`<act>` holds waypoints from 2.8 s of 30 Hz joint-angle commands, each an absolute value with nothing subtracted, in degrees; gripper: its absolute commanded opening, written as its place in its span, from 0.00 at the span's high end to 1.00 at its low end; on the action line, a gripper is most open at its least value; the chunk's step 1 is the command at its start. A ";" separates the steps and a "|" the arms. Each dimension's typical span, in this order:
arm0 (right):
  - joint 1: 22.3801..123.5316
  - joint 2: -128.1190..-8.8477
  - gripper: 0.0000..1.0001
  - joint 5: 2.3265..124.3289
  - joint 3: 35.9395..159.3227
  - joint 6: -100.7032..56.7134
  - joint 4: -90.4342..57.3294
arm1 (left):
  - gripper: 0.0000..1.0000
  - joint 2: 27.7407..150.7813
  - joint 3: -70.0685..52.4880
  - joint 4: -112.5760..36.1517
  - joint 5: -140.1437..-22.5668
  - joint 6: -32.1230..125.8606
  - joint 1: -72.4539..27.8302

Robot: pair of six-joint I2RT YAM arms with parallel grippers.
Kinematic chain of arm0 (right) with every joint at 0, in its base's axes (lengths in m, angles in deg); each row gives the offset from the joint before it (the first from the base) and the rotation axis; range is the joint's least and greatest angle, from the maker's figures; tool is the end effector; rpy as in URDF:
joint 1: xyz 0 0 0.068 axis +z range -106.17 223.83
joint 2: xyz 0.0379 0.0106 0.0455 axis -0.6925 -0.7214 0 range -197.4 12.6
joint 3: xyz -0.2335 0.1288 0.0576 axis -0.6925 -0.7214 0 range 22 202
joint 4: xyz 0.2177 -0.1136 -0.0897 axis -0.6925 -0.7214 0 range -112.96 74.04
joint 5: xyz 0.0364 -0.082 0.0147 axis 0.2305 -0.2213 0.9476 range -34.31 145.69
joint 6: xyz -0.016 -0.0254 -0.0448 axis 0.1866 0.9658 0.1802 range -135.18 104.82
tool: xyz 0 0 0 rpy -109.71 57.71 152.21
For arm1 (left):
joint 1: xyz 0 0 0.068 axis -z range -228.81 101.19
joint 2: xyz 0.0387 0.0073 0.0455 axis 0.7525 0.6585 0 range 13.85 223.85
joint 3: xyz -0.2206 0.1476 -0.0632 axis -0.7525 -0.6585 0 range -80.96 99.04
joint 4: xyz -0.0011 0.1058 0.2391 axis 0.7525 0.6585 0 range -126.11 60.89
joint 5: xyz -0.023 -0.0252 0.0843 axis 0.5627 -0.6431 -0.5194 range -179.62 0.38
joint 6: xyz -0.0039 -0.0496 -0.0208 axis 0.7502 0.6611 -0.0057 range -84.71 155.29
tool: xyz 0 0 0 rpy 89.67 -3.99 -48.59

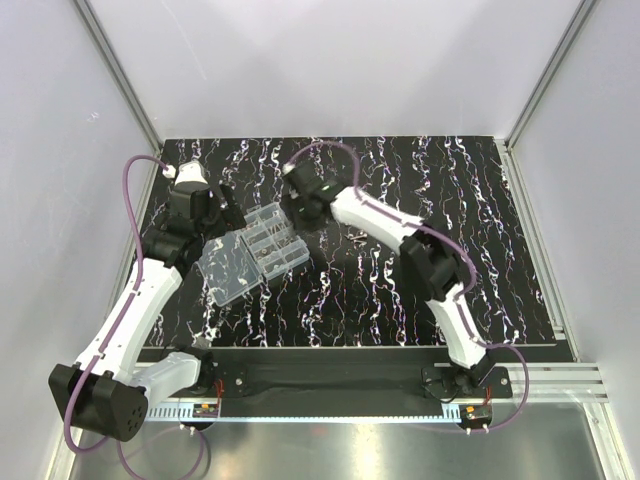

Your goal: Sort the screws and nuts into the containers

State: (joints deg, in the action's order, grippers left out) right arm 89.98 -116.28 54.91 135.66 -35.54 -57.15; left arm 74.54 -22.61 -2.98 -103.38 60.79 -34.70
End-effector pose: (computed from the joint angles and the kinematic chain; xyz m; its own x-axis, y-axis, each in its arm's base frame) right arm 0.3457 0.3591 0.2213 -0.7901 -0.3204 -0.5226 -0.4704 0.8635 0.1818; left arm 0.2217 -0.0469 0.3307 -0.5289 -0.2984 -0.7945 -0.1983 0.9537 -0.2262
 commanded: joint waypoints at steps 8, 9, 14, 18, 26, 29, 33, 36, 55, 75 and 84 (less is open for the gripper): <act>76.53 -113.78 0.45 42.59 129.05 -33.99 -54.10 | 0.01 73.18 -23.04 -4.56 -104.56 60.60 -34.92; 75.74 -114.31 0.46 42.42 129.05 -34.08 -53.93 | 0.01 73.27 -23.04 -4.64 -104.64 60.60 -34.92; 74.85 -116.69 0.48 42.06 130.89 -33.81 -54.98 | 0.01 73.53 -23.04 -4.47 -105.00 60.43 -35.01; 74.77 -114.85 0.51 45.75 129.05 -34.43 -54.64 | 0.01 73.88 -22.95 -4.47 -105.00 60.51 -35.10; 74.94 -106.85 0.55 55.07 115.61 -32.94 -46.02 | 0.01 73.89 -23.04 -4.56 -104.21 60.60 -35.01; 74.94 -106.93 0.57 55.51 114.99 -32.76 -45.57 | 0.01 73.80 -23.04 -4.56 -104.29 60.60 -35.01; 75.20 -107.02 0.58 55.42 115.42 -32.06 -45.84 | 0.01 73.53 -22.95 -4.56 -104.64 60.51 -35.10; 75.47 -107.02 0.58 54.63 116.04 -31.62 -46.54 | 0.01 73.62 -23.04 -4.47 -104.65 60.51 -35.01; 76.44 -112.47 0.69 48.04 119.21 -32.58 -52.34 | 0.01 74.50 -23.04 -4.64 -104.38 60.51 -35.01; 76.52 -112.12 0.68 50.32 116.13 -35.22 -53.23 | 0.01 74.15 -23.04 -4.64 -103.94 60.60 -35.01; 76.61 -112.21 0.88 49.27 116.48 -35.83 -54.01 | 0.01 73.97 -22.95 -4.56 -104.12 60.51 -35.10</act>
